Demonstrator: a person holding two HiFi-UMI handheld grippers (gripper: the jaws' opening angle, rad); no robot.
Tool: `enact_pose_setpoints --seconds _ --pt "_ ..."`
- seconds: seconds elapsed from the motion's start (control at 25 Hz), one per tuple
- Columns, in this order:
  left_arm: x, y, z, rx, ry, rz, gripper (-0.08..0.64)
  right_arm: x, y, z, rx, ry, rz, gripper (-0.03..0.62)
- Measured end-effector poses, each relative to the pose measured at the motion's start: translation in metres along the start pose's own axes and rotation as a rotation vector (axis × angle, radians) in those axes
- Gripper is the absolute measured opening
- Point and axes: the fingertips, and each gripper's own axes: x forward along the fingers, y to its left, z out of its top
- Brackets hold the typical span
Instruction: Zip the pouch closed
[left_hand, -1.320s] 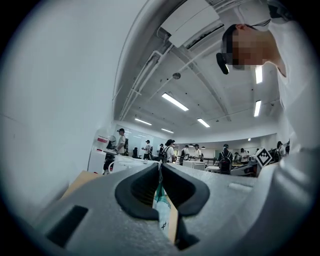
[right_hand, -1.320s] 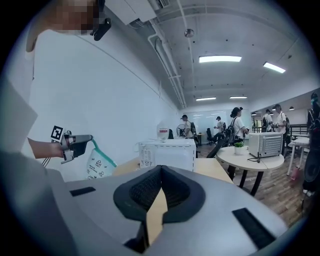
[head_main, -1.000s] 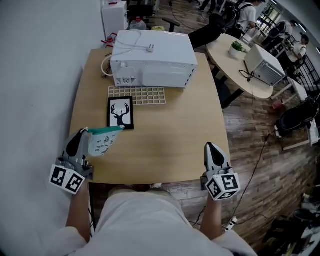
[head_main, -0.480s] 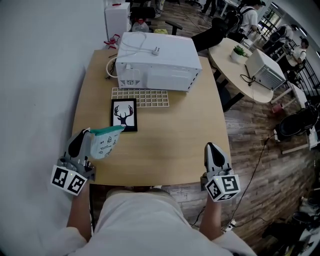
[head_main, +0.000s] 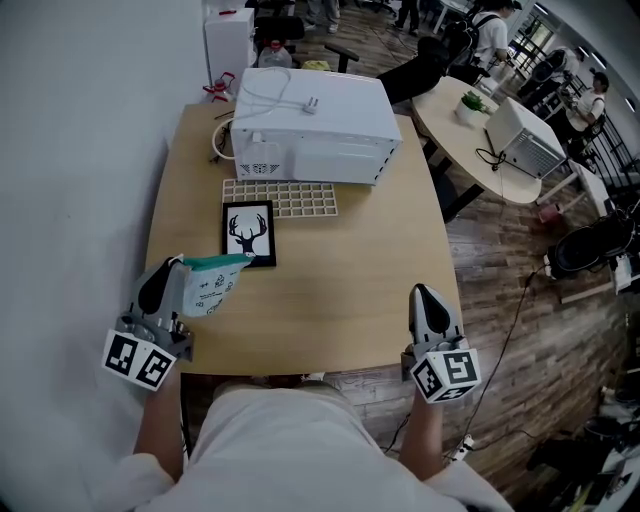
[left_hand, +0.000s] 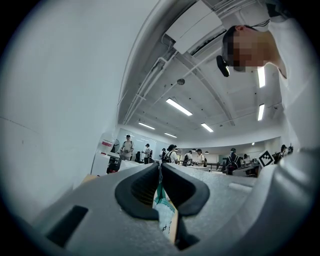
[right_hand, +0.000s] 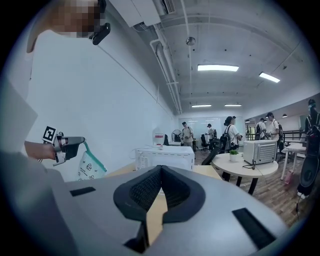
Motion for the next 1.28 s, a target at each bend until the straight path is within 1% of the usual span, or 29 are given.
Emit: enact_pose_setpoints --seconds 0.4,0.56,0.68,0.92,1.08,1.28 --pt "-0.003 0.009 -0.007 -0.026 0.001 -0.046 0.025 -0.008 0.021 -0.002 -0.014 0.012 -0.029 0.002" --pt "-0.008 0.013 -0.008 -0.034 0.002 -0.069 0.025 -0.012 0.035 -0.006 -0.041 0.037 -0.041 0.002" --pt "-0.012 0.016 -0.009 -0.037 0.002 -0.087 0.025 -0.015 0.045 -0.009 -0.035 0.034 -0.058 0.002" --pt "-0.02 0.026 -0.011 -0.046 0.001 -0.106 0.025 -0.018 0.068 -0.015 -0.051 0.041 -0.052 0.002" --pt "-0.023 0.029 -0.014 -0.051 -0.004 -0.118 0.025 -0.023 0.073 -0.02 -0.045 0.041 -0.073 0.002" --pt "-0.023 0.03 -0.014 -0.053 -0.005 -0.126 0.025 -0.023 0.076 -0.022 -0.04 0.037 -0.079 0.002"
